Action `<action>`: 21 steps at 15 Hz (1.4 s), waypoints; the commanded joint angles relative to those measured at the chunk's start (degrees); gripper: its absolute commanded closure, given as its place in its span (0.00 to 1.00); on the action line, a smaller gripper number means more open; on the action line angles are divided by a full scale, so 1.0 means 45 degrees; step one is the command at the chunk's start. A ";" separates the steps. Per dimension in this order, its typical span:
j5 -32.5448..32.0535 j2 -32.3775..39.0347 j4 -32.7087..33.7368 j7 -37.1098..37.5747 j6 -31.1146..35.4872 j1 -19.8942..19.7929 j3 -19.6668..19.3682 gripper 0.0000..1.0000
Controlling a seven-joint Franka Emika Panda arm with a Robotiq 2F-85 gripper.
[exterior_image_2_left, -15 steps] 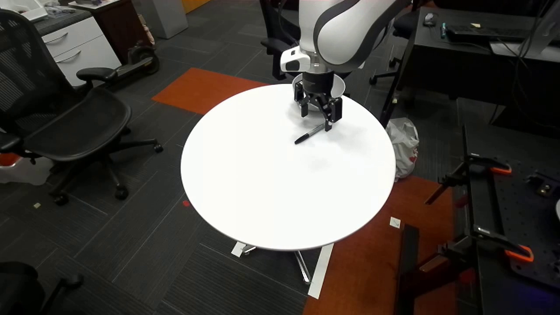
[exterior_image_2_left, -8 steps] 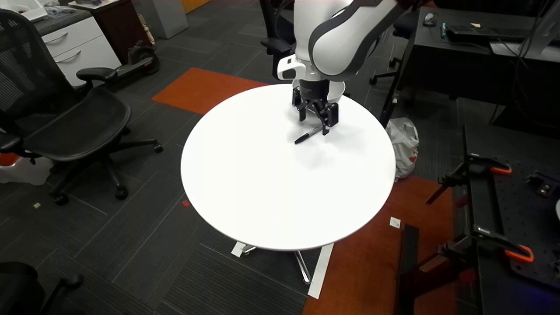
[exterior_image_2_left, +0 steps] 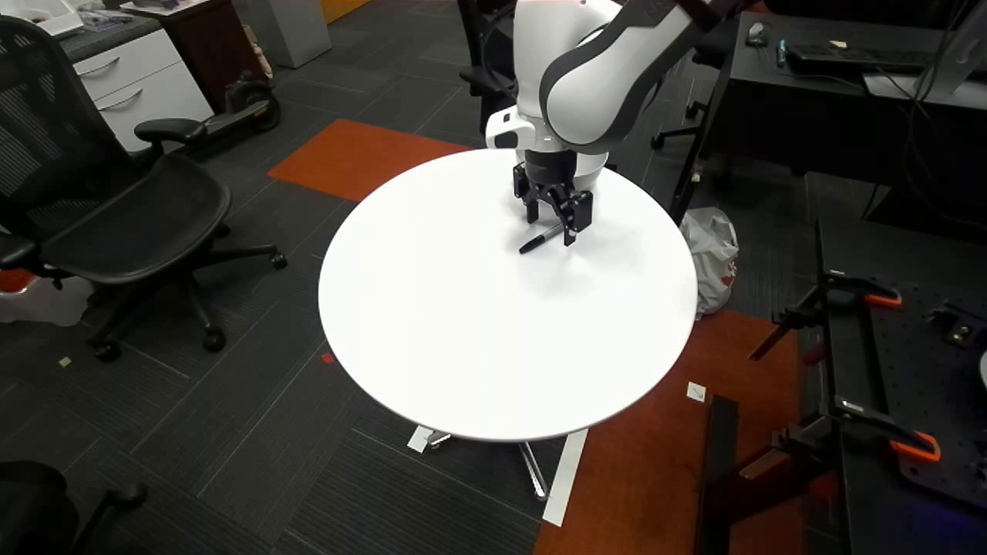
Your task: Put the marker in the bowl and then remove it from the bowl and put it back on the table
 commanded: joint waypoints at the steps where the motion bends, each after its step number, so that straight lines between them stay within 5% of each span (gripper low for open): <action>1: -0.0269 0.0181 0.0215 0.0529 0.0146 -0.0160 0.0222 0.41; 9: -0.0239 0.0186 0.0239 0.0567 0.0231 -0.0202 0.0241 1.00; 21: -0.0051 -0.2404 -0.1030 0.3094 0.1959 -0.0246 0.0141 0.96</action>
